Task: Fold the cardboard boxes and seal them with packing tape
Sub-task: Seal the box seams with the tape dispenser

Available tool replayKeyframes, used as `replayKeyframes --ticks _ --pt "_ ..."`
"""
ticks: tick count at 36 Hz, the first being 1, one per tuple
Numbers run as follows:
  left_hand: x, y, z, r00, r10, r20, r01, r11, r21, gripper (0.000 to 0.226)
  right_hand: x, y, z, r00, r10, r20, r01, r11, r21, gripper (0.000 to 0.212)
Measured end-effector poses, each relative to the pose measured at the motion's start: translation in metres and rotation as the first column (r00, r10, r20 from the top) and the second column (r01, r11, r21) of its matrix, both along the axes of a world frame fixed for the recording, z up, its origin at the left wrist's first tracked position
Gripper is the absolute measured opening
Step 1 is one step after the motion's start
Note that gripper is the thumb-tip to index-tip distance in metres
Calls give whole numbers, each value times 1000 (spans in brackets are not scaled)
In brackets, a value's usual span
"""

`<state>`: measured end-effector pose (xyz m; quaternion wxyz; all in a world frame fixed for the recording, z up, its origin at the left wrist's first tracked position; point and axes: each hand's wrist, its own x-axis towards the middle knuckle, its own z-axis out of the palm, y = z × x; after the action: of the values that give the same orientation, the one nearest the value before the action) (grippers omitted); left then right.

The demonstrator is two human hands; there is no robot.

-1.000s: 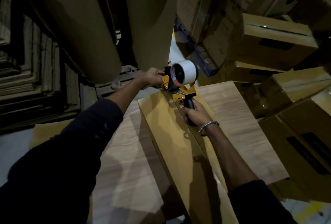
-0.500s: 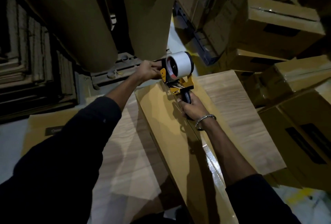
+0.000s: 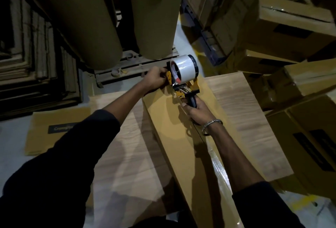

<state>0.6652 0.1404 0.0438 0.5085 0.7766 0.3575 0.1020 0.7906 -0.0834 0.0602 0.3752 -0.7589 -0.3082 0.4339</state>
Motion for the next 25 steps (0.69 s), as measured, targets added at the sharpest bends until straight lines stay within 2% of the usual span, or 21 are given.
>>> replayKeyframes --ticks 2,5,9,13,16,25 --pt "-2 -2 2 999 -41 5 41 998 -45 24 2 -1 1 999 -13 -47 14 1000 14 15" --pt "-9 2 4 993 -112 -34 108 990 -92 25 4 -3 5 997 -8 -77 9 1000 21 12" --pt "-22 -1 -2 975 -208 -84 208 978 -6 23 1 -3 5 999 38 17 -38 999 6 14" --pt "-23 -7 -3 989 -145 -19 145 989 -21 23 0 -2 8 994 67 84 -64 997 -38 15" --pt "-22 -9 -2 991 -131 -26 131 991 -9 23 3 -2 10 989 78 122 -69 995 -74 26" --pt "-21 -10 -10 999 -40 -36 41 999 3 23 -4 -6 15 957 126 261 -92 986 -139 25"
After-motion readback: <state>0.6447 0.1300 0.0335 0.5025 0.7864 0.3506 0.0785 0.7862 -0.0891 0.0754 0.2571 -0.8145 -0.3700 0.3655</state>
